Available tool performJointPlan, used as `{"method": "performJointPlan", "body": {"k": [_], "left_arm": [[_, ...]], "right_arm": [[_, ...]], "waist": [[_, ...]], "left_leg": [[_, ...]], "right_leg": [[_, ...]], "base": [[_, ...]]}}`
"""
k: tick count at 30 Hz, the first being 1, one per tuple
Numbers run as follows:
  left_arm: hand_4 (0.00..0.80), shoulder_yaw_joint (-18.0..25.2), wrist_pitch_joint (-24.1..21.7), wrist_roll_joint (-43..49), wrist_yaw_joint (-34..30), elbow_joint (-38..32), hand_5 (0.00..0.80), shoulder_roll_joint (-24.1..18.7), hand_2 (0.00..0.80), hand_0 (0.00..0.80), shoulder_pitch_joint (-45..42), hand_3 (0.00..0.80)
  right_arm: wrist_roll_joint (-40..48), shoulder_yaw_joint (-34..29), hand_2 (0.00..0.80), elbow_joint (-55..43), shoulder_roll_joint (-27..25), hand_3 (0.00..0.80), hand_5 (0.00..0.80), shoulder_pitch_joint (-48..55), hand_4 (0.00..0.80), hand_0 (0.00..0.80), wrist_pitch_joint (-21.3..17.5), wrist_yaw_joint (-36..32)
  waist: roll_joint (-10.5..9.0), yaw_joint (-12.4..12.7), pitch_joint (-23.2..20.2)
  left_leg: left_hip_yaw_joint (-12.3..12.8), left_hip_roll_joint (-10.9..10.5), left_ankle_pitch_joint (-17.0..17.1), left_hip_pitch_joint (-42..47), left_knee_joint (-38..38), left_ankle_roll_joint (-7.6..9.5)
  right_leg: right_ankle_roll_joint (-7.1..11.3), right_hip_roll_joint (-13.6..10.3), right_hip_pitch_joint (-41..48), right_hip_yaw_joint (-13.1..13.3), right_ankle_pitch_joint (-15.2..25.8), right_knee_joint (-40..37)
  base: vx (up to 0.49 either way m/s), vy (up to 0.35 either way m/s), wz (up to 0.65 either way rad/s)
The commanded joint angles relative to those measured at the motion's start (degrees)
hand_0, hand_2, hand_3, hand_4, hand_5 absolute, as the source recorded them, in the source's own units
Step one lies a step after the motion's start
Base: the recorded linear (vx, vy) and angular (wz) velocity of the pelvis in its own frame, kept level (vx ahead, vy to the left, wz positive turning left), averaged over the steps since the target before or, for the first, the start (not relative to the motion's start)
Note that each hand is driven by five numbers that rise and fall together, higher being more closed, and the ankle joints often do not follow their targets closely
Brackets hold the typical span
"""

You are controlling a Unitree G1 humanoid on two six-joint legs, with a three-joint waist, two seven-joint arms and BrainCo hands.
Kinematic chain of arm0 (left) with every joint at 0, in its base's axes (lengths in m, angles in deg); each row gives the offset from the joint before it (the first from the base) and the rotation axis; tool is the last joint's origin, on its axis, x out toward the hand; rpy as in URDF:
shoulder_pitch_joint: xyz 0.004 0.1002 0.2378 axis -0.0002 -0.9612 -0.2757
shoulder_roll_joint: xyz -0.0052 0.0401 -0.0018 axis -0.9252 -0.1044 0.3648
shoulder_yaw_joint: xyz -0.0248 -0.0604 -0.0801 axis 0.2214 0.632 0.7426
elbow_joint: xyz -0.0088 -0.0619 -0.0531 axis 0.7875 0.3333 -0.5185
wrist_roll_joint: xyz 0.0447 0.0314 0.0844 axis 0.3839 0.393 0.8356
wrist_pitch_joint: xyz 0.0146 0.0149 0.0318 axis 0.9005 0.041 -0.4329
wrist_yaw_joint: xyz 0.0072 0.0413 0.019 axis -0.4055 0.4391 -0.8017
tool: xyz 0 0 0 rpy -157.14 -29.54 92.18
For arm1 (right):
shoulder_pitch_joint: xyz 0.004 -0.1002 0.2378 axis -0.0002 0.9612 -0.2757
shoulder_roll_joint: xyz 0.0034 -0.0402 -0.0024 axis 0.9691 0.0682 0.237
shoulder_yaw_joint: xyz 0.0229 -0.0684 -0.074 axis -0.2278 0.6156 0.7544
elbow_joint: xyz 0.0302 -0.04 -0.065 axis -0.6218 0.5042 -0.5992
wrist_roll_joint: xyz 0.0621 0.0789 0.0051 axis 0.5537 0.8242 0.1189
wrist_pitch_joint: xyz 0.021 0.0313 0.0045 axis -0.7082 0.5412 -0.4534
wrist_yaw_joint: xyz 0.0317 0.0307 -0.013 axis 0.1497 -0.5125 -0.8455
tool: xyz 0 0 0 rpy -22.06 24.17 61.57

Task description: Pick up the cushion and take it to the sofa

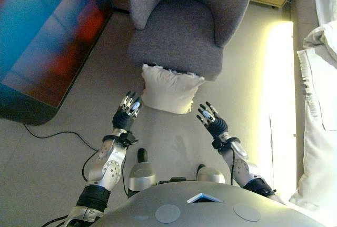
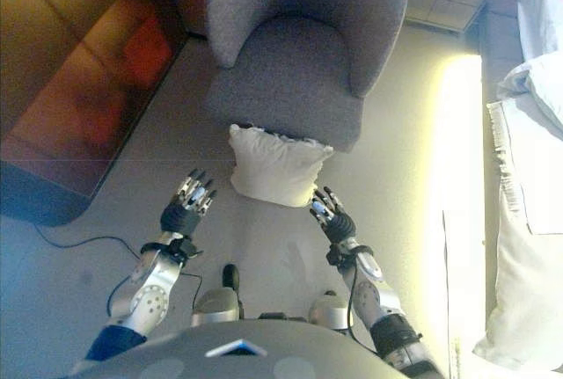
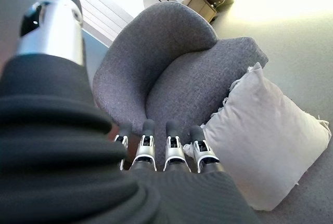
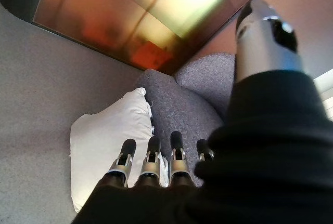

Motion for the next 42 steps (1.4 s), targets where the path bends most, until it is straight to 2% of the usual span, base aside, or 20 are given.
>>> {"method": "performJointPlan", "body": {"k": [1, 8, 14, 18, 20, 22, 24, 25, 27, 29, 31, 34, 35, 36, 37, 40, 42], "left_arm": [[0.000, 0.0, -3.3, 1.9, -1.3, -1.7, 0.000, 0.0, 0.000, 0.000, 1.4, 0.000], [0.000, 0.0, -4.1, 1.0, -1.3, -0.8, 0.000, -0.2, 0.000, 0.000, 1.4, 0.000], [0.000, 0.7, -3.9, 0.4, -1.3, -1.5, 0.000, 0.2, 0.000, 0.000, 0.0, 0.000], [0.000, 1.3, -4.5, -0.2, -1.4, -1.4, 0.000, -0.2, 0.000, 0.000, 0.2, 0.000], [0.000, 1.4, -4.5, -0.2, -1.4, -1.3, 0.000, -0.7, 0.000, 0.000, 1.7, 0.000], [0.000, 1.3, -3.9, 0.3, -1.2, -0.9, 0.000, -1.1, 0.000, 0.000, 2.8, 0.000], [0.000, 1.2, -3.3, 1.4, -0.5, 0.0, 0.000, -1.2, 0.000, 0.000, 3.8, 0.000], [0.000, 0.9, -3.4, 1.5, -0.2, 0.2, 0.000, -1.2, 0.000, 0.000, 4.0, 0.000], [0.000, 1.0, -2.6, 1.4, 0.4, 0.6, 0.000, -1.9, 0.000, 0.000, 4.2, 0.000], [0.000, 1.6, -1.5, 0.0, 0.4, 0.5, 0.000, -2.5, 0.000, 0.000, 4.3, 0.000], [0.000, 2.6, -0.4, -0.9, -0.8, -0.1, 0.000, -3.0, 0.000, 0.000, 4.1, 0.000], [0.000, 2.4, 0.0, -0.6, -1.3, -1.0, 0.000, -3.1, 0.000, 0.000, 3.6, 0.000], [0.000, 1.5, -0.6, -0.4, -0.9, -1.4, 0.000, -3.2, 0.000, 0.000, 3.7, 0.000], [0.000, 1.0, -1.0, -0.2, -0.8, -1.5, 0.000, -3.1, 0.000, 0.000, 3.8, 0.000], [0.000, 0.5, -1.5, -0.2, -0.7, -1.8, 0.000, -3.3, 0.000, 0.000, 3.8, 0.000], [0.000, -0.1, -2.6, 0.0, -1.5, -1.8, 0.000, -3.2, 0.000, 0.000, 3.0, 0.000], [0.000, -0.2, -2.4, 0.1, -2.0, -2.2, 0.000, -3.2, 0.000, 0.000, 2.2, 0.000]], "right_arm": [[0.5, -0.4, 0.000, -3.5, 0.1, 0.000, 0.000, -0.7, 0.000, 0.000, -1.4, -0.6], [0.2, -0.3, 0.000, -2.8, -0.1, 0.000, 0.000, 0.1, 0.000, 0.000, -1.6, -1.4], [-0.8, -0.2, 0.000, -3.1, 0.1, 0.000, 0.000, 0.9, 0.000, 0.000, -0.2, -1.4], [-2.0, 0.0, 0.000, -3.0, -0.3, 0.000, 0.000, 0.6, 0.000, 0.000, 0.2, -1.6], [-1.9, 0.0, 0.000, -2.3, -0.2, 0.000, 0.000, -0.9, 0.000, 0.000, 0.0, -1.2], [-1.4, -0.3, 0.000, -1.4, 0.2, 0.000, 0.000, -1.7, 0.000, 0.000, -0.5, -1.4], [-0.8, -0.6, 0.000, -1.0, 0.8, 0.000, 0.000, -2.3, 0.000, 0.000, -1.0, -1.1], [-0.5, -0.5, 0.000, -1.2, 0.9, 0.000, 0.000, -2.2, 0.000, 0.000, -1.4, -0.9], [0.6, -0.6, 0.000, -1.3, 1.0, 0.000, 0.000, -1.5, 0.000, 0.000, -2.2, 0.0], [0.8, -0.7, 0.000, -1.8, 1.2, 0.000, 0.000, -0.8, 0.000, 0.000, -2.5, -0.4], [0.8, -0.8, 0.000, -1.8, 0.7, 0.000, 0.000, -0.5, 0.000, 0.000, -3.0, -0.6], [1.3, -2.0, 0.000, -1.3, 0.5, 0.000, 0.000, -1.3, 0.000, 0.000, -2.4, 0.0], [1.7, -2.1, 0.000, -1.4, 0.3, 0.000, 0.000, -1.8, 0.000, 0.000, -2.1, 0.2], [2.0, -2.1, 0.000, -1.4, 0.1, 0.000, 0.000, -2.1, 0.000, 0.000, -2.0, 0.2], [2.5, -2.2, 0.000, -1.8, -0.3, 0.000, 0.000, -2.1, 0.000, 0.000, -1.7, 0.3], [2.9, -2.8, 0.000, -2.1, -0.7, 0.000, 0.000, -0.7, 0.000, 0.000, -1.3, 0.4], [3.0, -3.1, 0.000, -2.1, -0.7, 0.000, 0.000, 0.8, 0.000, 0.000, -1.7, 0.3]], "waist": [[0.82, 1.0, -0.6], [0.64, 0.5, -0.7], [0.16, 0.7, -0.5], [-0.38, 1.1, -0.1], [-0.54, 1.5, 0.5], [-0.91, 1.9, 1.0], [-1.03, 2.4, 1.3], [-0.67, 2.3, 1.5], [0.86, 1.5, 1.9], [1.26, 0.8, 2.4], [0.44, 0.2, 2.8], [-1.54, -0.9, 3.4], [-3.29, -2.0, 3.5], [-3.44, -2.7, 3.8], [-4.21, -3.6, 3.7], [-4.05, -5.3, 3.5], [-3.86, -6.3, 3.1]], "left_leg": [[3.0, 0.6, -6.1, 3.5, 1.3, 1.35], [4.3, 0.8, -6.0, 3.5, 1.7, 1.52], [3.7, 0.1, -6.7, 3.7, 2.0, 2.20], [3.6, -0.4, -7.5, 2.4, 4.1, 2.70], [3.4, -0.8, -8.1, 0.9, 6.5, 3.45], [3.1, -1.5, -9.4, -0.8, 9.7, 4.42], [1.9, -3.1, -11.5, -2.6, 13.6, 6.27], [1.1, -3.5, -12.4, -2.9, 14.7, 6.96], [-0.7, -3.7, -13.8, -2.4, 15.9, 7.88], [-2.0, -4.1, -14.9, -1.8, 16.9, 7.90], [-2.9, -5.4, -16.4, -0.6, 17.4, 7.52], [-2.9, -7.2, -19.0, 1.4, 18.2, 7.22], [-2.9, -8.8, -20.8, 2.9, 18.2, 7.39], [-3.1, -8.9, -22.2, 3.8, 18.5, 7.59], [-3.3, -10.1, -23.2, 5.3, 18.1, 8.02], [-4.4, -11.0, -25.5, 9.7, 17.3, 8.74], [-5.9, -11.6, -26.5, 12.0, 16.8, 9.49]], "right_leg": [[1.22, -0.4, -6.4, 0.2, 5.9, -0.1], [1.41, -0.9, -6.7, 0.0, 5.7, 1.0], [1.71, -1.6, -6.8, 0.3, 4.7, 2.9], [2.45, -3.3, -7.6, 0.8, 4.5, 4.4], [2.86, -4.4, -8.1, 1.4, 3.4, 7.7], [2.78, -6.1, -8.9, 2.3, 3.9, 12.2], [2.06, -8.9, -11.0, 4.5, 8.0, 20.9], [1.77, -9.6, -13.2, 6.2, 9.9, 25.2], [0.92, -8.5, -18.0, 10.1, 12.7, 35.1], [0.47, -8.0, -20.6, 11.7, 13.6, 37.5], [0.42, -7.3, -21.9, 11.5, 13.7, 32.4], [1.47, -6.4, -21.7, 9.6, 13.5, 22.4], [2.41, -5.4, -23.3, 8.5, 13.8, 13.8], [2.85, -4.2, -23.2, 7.6, 14.2, 10.6], [3.40, -2.9, -24.8, 6.6, 15.4, 6.1], [3.30, -0.2, -27.4, 3.4, 18.7, 0.8], [2.96, 1.2, -29.2, 2.8, 19.8, 0.3]], "base": [[0.063, 0.017, 0.00], [0.046, 0.031, 0.00], [0.061, 0.057, 0.00], [-0.014, 0.097, -0.05], [-0.074, 0.129, -0.04], [-0.042, 0.113, -0.01], [0.019, 0.165, 0.08], [0.073, 0.216, 0.17], [0.126, 0.223, 0.34], [0.172, 0.126, 0.66], [0.266, 0.021, 0.43], [0.346, -0.088, 0.09], [0.453, -0.117, 0.09], [0.521, -0.094, -0.03], [0.420, -0.021, -0.05], [0.498, 0.007, 0.19], [0.546, -0.019, 1.00]]}}
